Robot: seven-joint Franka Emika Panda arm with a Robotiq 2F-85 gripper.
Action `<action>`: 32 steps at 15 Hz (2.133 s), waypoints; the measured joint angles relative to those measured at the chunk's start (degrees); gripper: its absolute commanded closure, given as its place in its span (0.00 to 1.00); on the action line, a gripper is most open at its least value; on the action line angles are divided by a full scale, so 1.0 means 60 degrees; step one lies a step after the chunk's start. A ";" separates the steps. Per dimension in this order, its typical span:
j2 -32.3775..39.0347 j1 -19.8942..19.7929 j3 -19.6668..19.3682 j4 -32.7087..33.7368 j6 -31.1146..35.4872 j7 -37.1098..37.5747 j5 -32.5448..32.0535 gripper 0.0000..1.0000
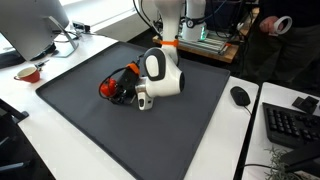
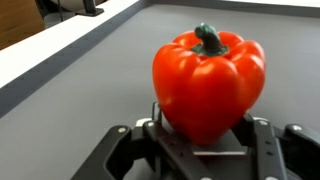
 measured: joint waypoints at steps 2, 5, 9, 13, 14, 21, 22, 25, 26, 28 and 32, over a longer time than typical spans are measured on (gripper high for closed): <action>0.0038 0.0000 -0.0007 0.0049 -0.0032 -0.0013 0.0000 0.59; 0.0077 0.0002 -0.0013 0.0074 -0.0114 -0.0019 0.0000 0.59; 0.0108 0.0071 -0.0007 0.0074 -0.0355 -0.0044 0.0001 0.59; 0.0028 0.0243 0.0135 0.0057 -0.0658 -0.0209 0.0012 0.59; -0.0038 0.0287 0.0188 0.0034 -0.0717 -0.0271 0.0021 0.59; -0.0499 0.0381 0.0390 -0.0073 -0.1245 -0.0588 0.0104 0.34; -0.0525 0.0377 0.0390 -0.0074 -0.1271 -0.0596 0.0110 0.34; -0.0531 0.0376 0.0390 -0.0083 -0.1288 -0.0598 0.0115 0.34; -0.0531 0.0376 0.0390 -0.0085 -0.1288 -0.0598 0.0115 0.34; -0.0531 0.0376 0.0390 -0.0086 -0.1289 -0.0598 0.0116 0.34; -0.0531 0.0376 0.0390 -0.0087 -0.1289 -0.0598 0.0116 0.34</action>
